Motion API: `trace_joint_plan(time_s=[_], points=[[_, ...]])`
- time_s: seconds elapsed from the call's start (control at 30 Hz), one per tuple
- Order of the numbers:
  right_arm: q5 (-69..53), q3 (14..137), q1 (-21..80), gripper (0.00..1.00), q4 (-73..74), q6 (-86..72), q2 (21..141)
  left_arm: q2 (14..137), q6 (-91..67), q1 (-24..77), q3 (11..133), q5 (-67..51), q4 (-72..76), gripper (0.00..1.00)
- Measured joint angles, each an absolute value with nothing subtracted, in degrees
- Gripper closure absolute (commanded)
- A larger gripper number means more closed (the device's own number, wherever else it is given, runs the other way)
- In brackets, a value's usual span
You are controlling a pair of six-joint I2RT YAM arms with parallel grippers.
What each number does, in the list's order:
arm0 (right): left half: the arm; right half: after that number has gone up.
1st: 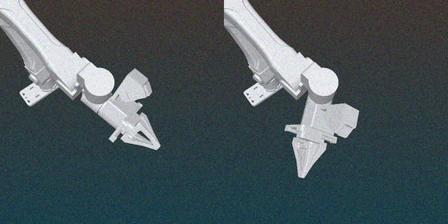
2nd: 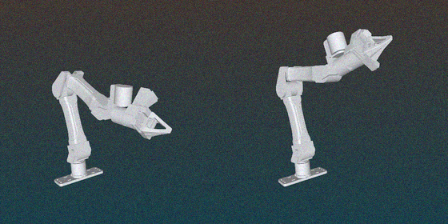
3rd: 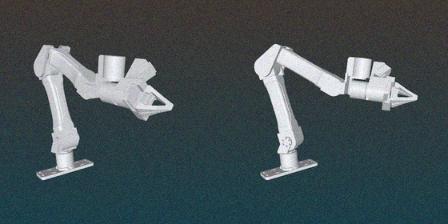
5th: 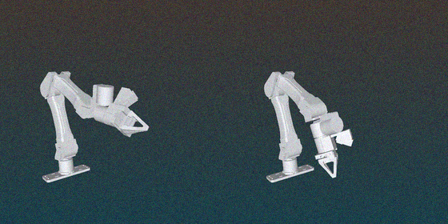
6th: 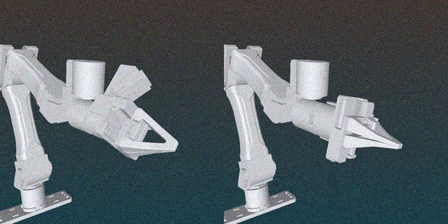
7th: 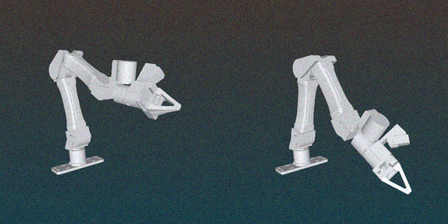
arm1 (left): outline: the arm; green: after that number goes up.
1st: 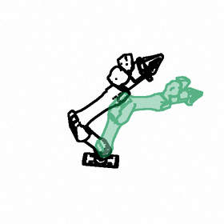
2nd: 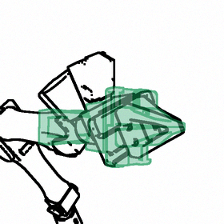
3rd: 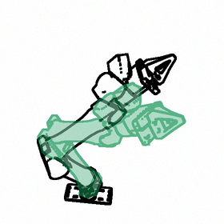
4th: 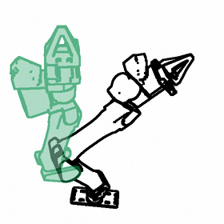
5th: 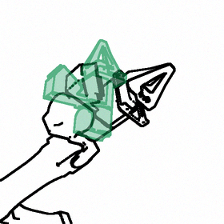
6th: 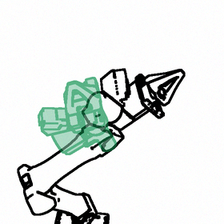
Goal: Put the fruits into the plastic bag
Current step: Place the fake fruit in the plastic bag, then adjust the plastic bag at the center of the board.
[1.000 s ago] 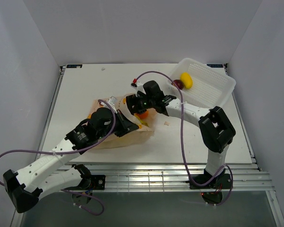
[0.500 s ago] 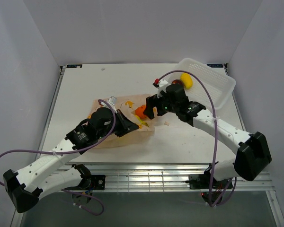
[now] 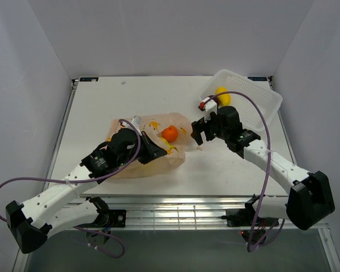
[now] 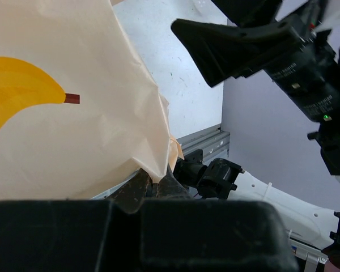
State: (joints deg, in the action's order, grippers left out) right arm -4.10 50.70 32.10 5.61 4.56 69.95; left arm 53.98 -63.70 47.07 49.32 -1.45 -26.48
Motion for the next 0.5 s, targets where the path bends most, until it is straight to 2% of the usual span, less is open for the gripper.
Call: trace_joint_plan(time_s=[0.17,0.4,0.47,0.5], points=[[-11.4,51.2,27.1,0.08,2.1,7.7,79.0,54.0,-63.7,47.1,49.3,-1.5,-26.5,1.0],[-18.5,57.3,26.3,0.05,0.9,8.7,90.9,54.0,-64.1,47.0,49.3,-1.5,-26.5,1.0],[-20.2,58.8,26.3,0.2,0.3,8.8,93.0,54.0,-64.2,47.0,49.3,-1.0,-26.5,1.0],[-20.9,59.3,26.4,0.44,-0.1,8.8,93.6,54.0,-64.2,47.1,49.3,-0.8,-26.5,1.0]])
